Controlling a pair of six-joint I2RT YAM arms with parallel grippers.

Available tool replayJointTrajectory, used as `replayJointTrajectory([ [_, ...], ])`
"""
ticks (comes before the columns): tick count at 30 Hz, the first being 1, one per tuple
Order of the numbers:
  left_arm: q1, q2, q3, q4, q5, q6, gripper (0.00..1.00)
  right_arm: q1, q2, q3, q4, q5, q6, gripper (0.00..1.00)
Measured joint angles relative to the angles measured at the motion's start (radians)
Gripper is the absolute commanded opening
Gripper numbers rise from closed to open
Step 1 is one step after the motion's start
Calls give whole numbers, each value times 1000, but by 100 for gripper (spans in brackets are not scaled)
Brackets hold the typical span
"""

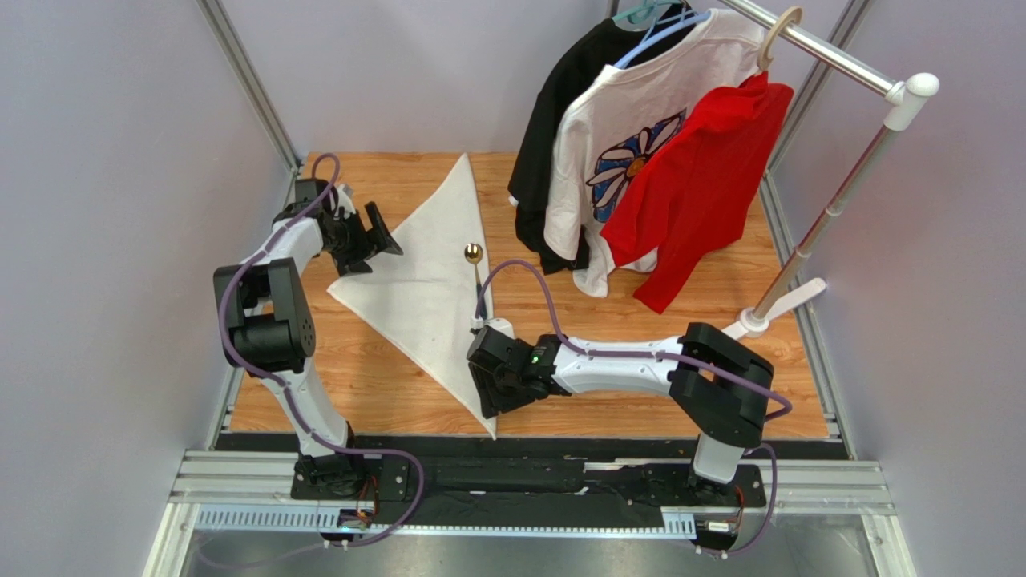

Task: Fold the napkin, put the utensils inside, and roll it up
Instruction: Place the utensil onto the napkin, then fold the napkin

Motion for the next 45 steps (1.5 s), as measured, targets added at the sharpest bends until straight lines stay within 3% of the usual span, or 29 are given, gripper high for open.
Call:
replayJointTrajectory([
  [34,0,134,58,113,-109,73,93,4,11,-37,30,-23,47,38],
  [45,-53,32,42,110,-144,45,95,5,13,-35,30,-23,46,39],
])
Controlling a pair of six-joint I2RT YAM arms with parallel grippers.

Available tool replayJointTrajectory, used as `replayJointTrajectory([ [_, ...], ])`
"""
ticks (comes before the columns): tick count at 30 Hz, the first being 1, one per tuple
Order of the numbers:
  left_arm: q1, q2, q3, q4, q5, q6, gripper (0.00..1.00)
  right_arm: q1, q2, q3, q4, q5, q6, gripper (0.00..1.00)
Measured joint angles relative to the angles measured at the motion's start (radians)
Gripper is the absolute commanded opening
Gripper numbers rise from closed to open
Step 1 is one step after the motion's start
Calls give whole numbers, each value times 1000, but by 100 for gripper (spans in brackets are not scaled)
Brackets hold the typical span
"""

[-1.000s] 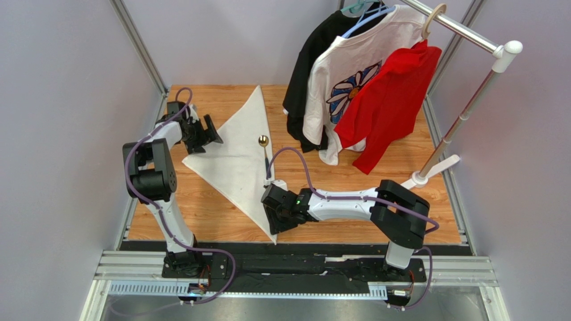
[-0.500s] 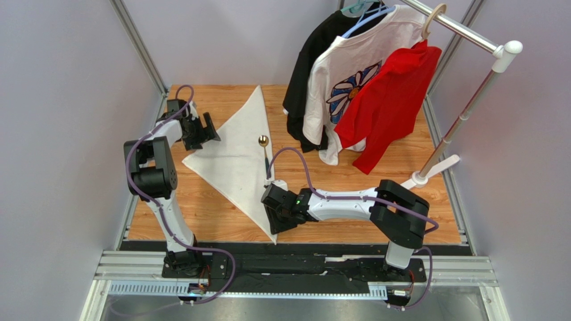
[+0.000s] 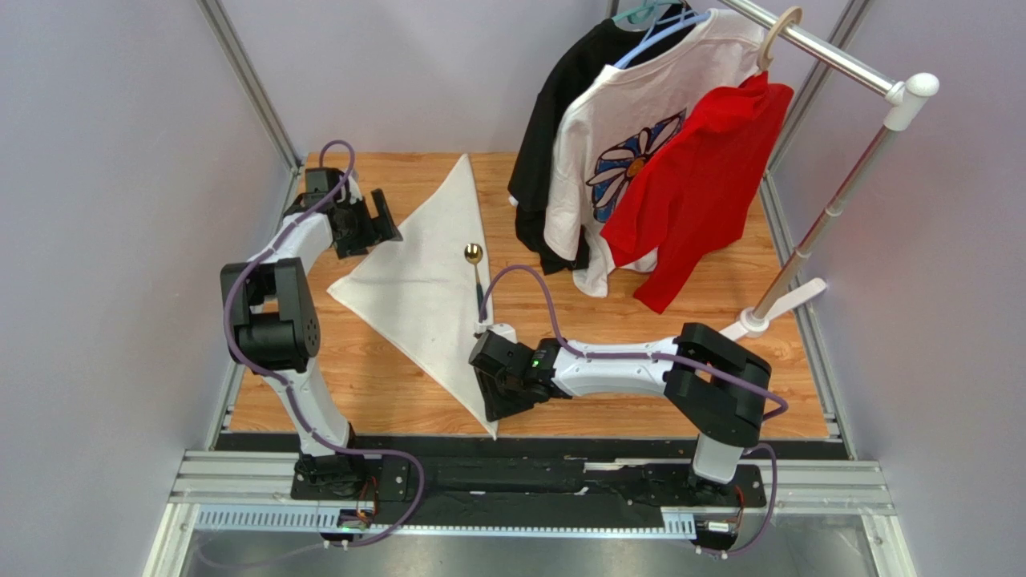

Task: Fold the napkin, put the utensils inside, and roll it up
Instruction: Fold the napkin

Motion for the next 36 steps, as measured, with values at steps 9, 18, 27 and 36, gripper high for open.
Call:
replayJointTrajectory([
  [9,-36,6,-36,-67,-69,-23,95,2,3,2,5,-3,0,39],
  [18,-31,84,11,-95,-131,-77,94,3,3,2,9,-3,0,39],
  [27,-31,163,132,-161,-159,-140,94,3,3,2,9,-3,1,40],
  [36,-31,184,165,-165,-156,-150,94,4,3,0,15,-23,7,40],
])
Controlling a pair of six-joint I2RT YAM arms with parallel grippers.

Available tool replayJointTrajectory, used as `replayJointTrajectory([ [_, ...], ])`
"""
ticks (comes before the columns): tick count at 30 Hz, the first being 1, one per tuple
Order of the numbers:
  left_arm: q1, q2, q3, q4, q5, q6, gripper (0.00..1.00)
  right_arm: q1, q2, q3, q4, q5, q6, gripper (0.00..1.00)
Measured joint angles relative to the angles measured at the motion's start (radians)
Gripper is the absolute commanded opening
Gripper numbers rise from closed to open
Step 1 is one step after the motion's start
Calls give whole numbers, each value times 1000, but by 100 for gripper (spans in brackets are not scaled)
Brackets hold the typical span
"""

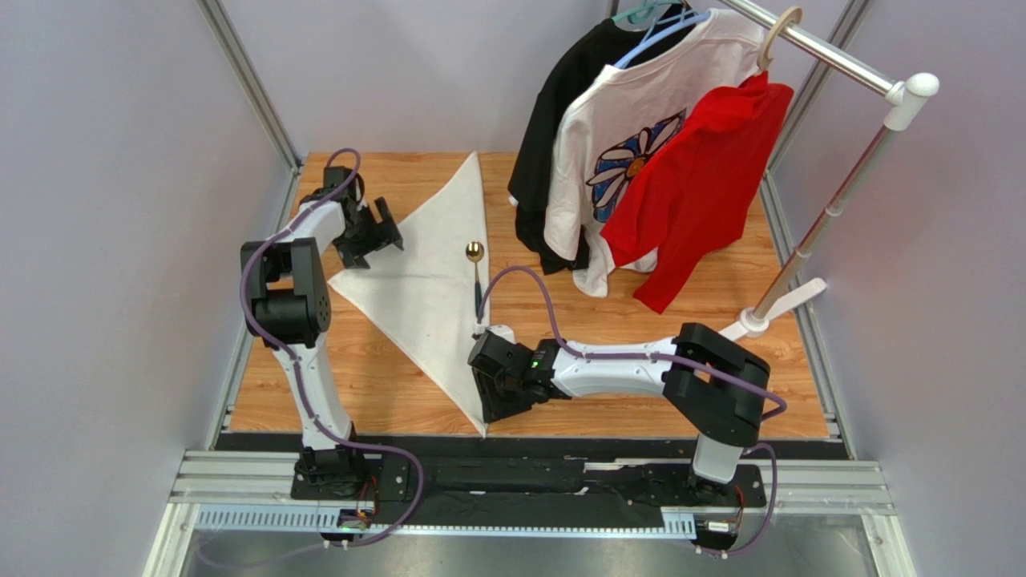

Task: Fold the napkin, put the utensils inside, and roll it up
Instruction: Fold the napkin

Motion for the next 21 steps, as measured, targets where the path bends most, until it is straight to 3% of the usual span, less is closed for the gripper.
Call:
replayJointTrajectory([
  [10,-40,-82,-3,-18,16,22,96,33,-26,1,-24,11,-73,50],
  [14,-58,-258,-8,-46,28,47,97,80,-98,0,-57,43,-190,55],
  [21,-57,-603,-109,-35,47,73,98,198,-134,2,-41,141,-418,54],
])
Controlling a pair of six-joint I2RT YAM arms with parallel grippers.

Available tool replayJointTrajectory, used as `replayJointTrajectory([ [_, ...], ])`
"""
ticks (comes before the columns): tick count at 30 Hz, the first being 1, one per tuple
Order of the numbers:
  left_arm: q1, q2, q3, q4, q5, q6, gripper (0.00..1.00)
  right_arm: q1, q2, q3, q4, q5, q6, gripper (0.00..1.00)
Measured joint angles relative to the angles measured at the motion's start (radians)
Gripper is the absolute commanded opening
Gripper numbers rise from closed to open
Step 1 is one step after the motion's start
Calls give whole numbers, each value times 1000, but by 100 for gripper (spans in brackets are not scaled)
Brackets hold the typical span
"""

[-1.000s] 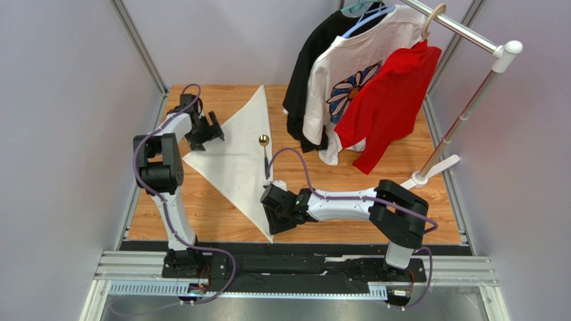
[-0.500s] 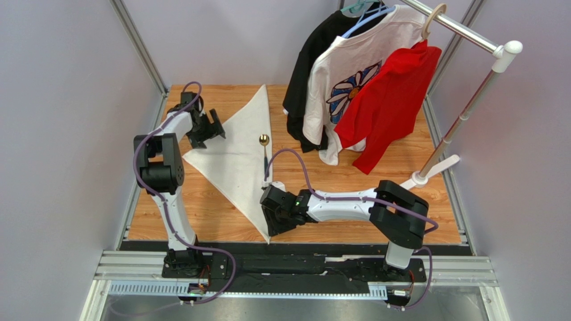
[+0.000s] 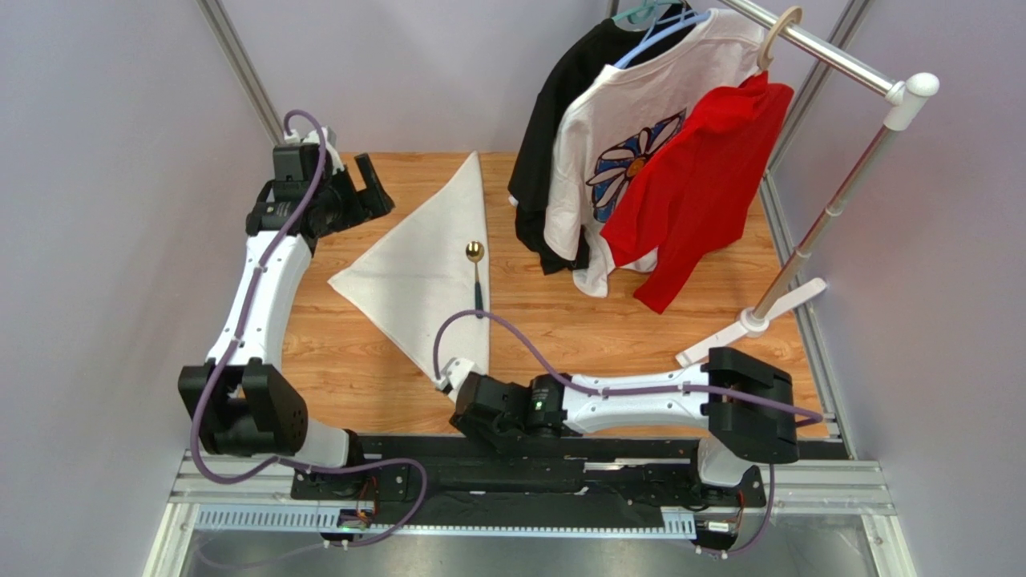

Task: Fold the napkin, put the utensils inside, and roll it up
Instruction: Fold the napkin

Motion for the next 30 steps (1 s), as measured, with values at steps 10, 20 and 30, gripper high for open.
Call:
replayJointTrajectory([
  [10,1,-21,-69,-24,2,18,98,113,128,2,89,159,-146,52],
  [20,4,-21,-70,-24,21,18,98,124,128,56,81,260,-204,52],
  [30,11,-21,-70,-24,42,18,98,121,180,67,100,243,-226,52],
])
